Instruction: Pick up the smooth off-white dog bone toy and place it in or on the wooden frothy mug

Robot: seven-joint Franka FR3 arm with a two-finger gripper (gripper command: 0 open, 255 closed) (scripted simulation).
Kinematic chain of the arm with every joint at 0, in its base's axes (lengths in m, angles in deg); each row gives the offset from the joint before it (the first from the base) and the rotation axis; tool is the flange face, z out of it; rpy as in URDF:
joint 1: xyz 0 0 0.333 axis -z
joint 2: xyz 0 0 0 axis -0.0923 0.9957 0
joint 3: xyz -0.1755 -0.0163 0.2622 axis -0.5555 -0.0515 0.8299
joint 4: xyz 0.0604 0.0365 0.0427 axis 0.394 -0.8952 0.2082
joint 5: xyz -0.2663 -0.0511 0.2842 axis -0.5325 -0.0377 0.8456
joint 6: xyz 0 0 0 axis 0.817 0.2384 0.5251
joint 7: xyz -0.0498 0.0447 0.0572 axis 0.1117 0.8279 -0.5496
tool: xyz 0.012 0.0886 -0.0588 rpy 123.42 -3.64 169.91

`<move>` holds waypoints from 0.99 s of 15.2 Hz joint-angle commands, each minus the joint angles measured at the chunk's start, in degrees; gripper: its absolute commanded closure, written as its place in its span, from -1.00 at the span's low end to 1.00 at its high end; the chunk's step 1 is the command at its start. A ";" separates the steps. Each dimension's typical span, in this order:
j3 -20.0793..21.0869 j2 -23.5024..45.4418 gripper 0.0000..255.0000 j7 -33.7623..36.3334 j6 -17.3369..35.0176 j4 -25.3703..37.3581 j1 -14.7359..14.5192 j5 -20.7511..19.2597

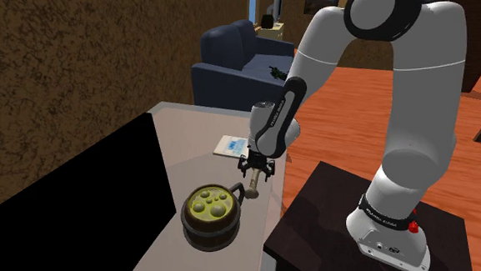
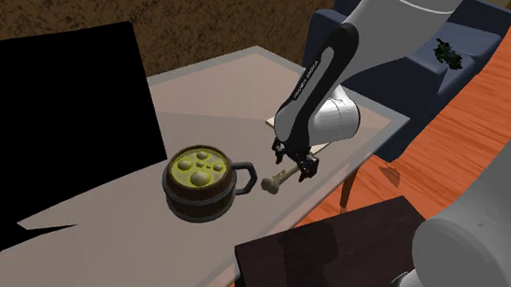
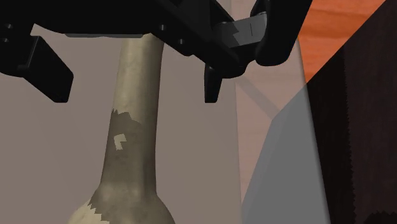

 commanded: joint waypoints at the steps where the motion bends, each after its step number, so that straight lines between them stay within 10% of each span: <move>1: -0.02 0.04 -1.00 0.01 0.03 0.01 -0.01 -0.01; 3: -0.01 0.03 -1.00 0.00 0.02 0.01 -0.01 -0.01; 4: -0.01 0.03 1.00 0.00 0.02 0.01 -0.01 -0.01; 15: 0.73 -1.93 1.00 -0.38 -1.50 -0.42 0.58 0.61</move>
